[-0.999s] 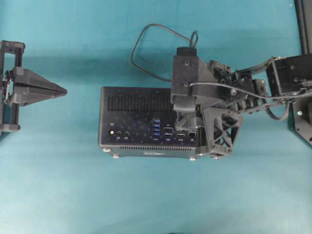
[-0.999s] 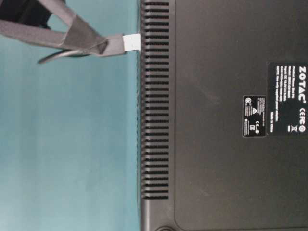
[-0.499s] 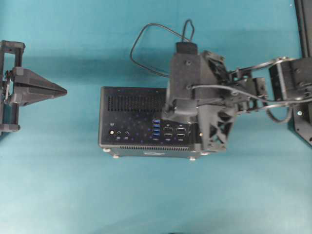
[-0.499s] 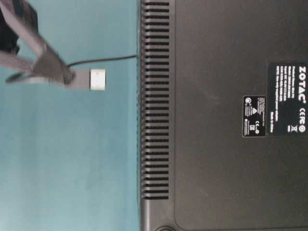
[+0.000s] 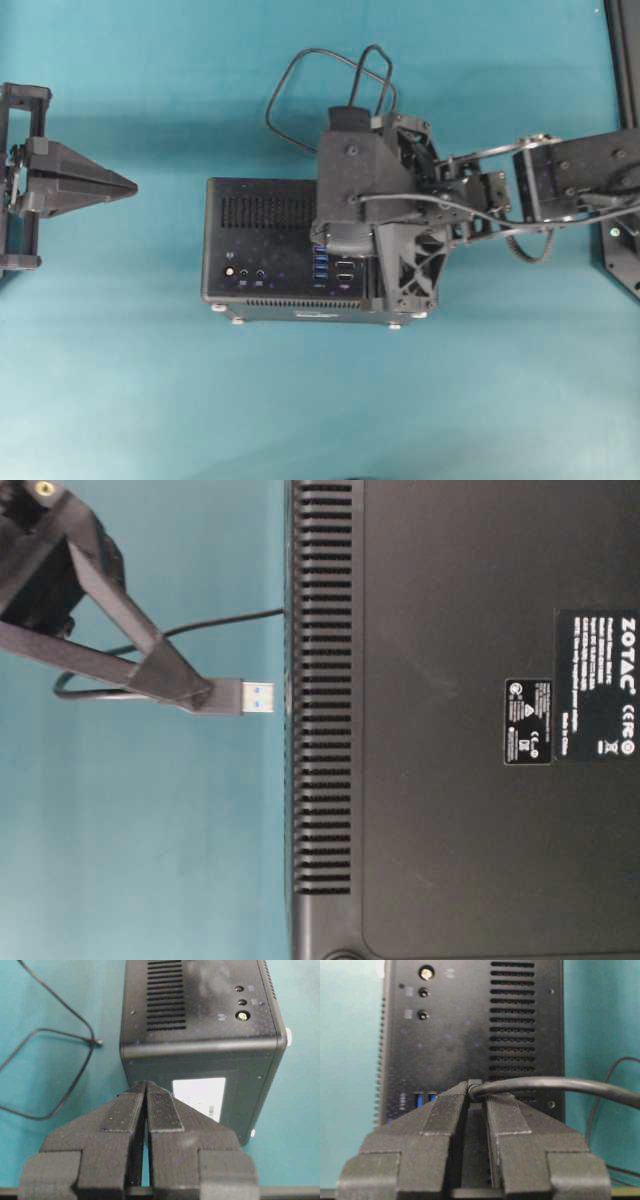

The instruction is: Insert the USB into the PC box with both arms.

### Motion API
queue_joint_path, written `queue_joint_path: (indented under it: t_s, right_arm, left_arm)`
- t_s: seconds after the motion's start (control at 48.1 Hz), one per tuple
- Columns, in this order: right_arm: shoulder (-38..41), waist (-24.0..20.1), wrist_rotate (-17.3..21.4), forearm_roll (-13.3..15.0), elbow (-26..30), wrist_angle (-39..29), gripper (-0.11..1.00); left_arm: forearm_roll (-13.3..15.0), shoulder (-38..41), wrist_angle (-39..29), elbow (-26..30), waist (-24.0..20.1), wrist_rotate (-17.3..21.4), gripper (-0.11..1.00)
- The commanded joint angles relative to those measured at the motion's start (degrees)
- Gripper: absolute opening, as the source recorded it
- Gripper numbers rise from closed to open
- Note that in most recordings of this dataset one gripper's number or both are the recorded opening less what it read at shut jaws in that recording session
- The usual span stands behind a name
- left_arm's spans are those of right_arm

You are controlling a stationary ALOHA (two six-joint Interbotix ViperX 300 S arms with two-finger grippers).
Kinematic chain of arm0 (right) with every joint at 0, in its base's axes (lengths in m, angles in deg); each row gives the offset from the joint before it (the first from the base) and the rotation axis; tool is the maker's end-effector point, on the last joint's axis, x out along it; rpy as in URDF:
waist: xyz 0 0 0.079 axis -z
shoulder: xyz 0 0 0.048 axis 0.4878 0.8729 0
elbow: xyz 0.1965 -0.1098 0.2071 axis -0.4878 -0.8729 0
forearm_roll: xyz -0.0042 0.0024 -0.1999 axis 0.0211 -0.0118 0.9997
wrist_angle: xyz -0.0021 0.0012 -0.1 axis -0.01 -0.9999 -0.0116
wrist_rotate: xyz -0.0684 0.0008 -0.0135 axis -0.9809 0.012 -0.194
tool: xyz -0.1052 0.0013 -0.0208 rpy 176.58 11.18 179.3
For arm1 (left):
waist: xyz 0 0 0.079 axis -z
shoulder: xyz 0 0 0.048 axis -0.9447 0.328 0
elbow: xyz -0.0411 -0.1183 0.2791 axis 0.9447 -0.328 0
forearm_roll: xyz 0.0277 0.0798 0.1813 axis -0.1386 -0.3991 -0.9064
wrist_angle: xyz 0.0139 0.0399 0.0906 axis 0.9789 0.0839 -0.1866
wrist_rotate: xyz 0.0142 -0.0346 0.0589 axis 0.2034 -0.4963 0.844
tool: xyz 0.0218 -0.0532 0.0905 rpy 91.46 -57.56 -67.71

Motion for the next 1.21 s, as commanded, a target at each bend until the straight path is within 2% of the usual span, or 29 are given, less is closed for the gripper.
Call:
queue_joint_path:
  t_s: [0.0,1.186]
  right_arm:
    - [-0.53,-0.18,0.53,0.88,0.44,0.35,0.14]
    - [-0.09,-1.14,0.79,-0.09,-0.35,-1.14,0.14]
  left_arm:
    - [-0.09,0.18,0.35,1.32,0.0,0.0,0.0]
    - [-0.09,0.44,0.26,1.32,-0.09,-0.09,0.0]
